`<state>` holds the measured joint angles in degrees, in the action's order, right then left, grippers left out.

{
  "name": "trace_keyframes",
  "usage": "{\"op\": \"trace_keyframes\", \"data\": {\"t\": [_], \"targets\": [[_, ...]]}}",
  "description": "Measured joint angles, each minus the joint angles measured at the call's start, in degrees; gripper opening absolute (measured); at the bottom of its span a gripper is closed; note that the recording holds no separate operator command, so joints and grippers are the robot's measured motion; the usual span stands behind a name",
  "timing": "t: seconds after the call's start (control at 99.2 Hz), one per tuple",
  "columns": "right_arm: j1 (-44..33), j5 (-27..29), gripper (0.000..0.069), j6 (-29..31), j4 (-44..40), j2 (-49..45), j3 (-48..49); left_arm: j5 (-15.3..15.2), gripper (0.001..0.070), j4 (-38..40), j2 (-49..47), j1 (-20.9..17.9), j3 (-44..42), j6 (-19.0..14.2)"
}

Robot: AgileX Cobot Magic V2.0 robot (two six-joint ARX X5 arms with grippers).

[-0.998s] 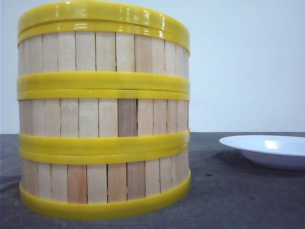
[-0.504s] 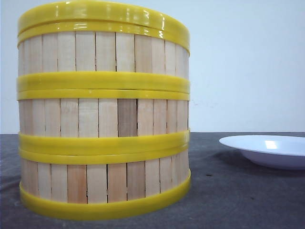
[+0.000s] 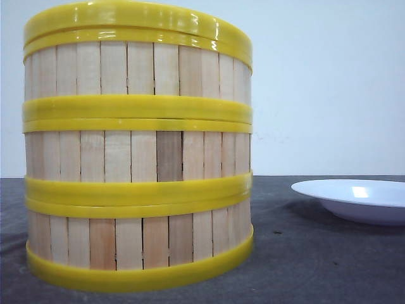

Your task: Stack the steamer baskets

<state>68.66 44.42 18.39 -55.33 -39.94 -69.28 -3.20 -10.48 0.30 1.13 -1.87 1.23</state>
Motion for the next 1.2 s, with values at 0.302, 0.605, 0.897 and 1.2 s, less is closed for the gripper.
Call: {"op": "trace_keyframes", "data": {"t": [0.302,0.605,0.897,1.2], "targets": [[-15.06,-2.67,0.0004,-8.85,7.76,-0.04,0.0,0.0,0.0015,0.0,0.0,0.0,0.0,0.0],[-44.85,-26.4,0.0004,-20.98,17.05,-0.04,0.66,0.0,0.0015,0.0,0.0,0.0,0.0,0.0],[-63.19,-38.71,0.0004,-23.12,28.13,1.49,10.56,0.0,0.0015,0.0,0.0,0.0,0.0,0.0],[-67.23,-39.93,0.0004,-23.02,43.04,11.17,31.41,0.0,0.0015,0.0,0.0,0.0,0.0,0.0]]}}
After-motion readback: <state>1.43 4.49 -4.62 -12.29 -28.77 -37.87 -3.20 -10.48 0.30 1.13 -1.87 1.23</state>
